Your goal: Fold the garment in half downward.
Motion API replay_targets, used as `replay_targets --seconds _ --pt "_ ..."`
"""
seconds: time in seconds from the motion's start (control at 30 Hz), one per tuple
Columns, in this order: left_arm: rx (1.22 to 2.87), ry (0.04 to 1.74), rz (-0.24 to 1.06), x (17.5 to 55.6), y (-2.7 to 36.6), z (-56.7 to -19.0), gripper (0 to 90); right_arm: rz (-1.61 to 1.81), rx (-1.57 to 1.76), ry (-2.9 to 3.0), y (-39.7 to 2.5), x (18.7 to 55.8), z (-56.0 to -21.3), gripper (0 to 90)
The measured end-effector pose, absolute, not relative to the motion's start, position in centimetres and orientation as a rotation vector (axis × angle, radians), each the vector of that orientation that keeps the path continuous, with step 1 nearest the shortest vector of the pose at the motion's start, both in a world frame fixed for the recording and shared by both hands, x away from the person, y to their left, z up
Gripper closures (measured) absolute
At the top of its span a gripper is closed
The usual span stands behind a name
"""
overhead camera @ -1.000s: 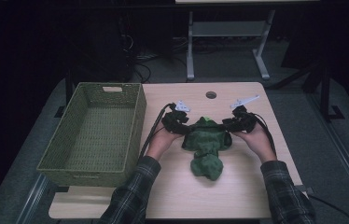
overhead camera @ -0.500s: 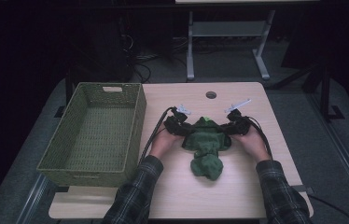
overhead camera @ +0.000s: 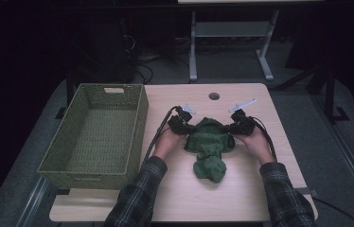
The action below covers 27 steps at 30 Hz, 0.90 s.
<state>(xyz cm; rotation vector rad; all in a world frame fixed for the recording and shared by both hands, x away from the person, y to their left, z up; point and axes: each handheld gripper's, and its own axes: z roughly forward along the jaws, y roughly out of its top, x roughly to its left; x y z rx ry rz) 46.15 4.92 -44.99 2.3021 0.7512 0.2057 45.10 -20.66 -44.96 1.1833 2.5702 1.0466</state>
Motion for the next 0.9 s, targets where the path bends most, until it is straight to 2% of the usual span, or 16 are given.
replay_targets --seconds 0.5,0.9 --pt "2.164 0.679 0.256 43.4 5.5 -40.0 87.9 1.162 1.117 2.49 -21.7 43.1 -41.2 87.8" --pt "2.132 0.572 0.316 38.9 5.9 -37.3 87.7 1.233 0.998 2.465 -21.9 38.9 -38.9 87.8"
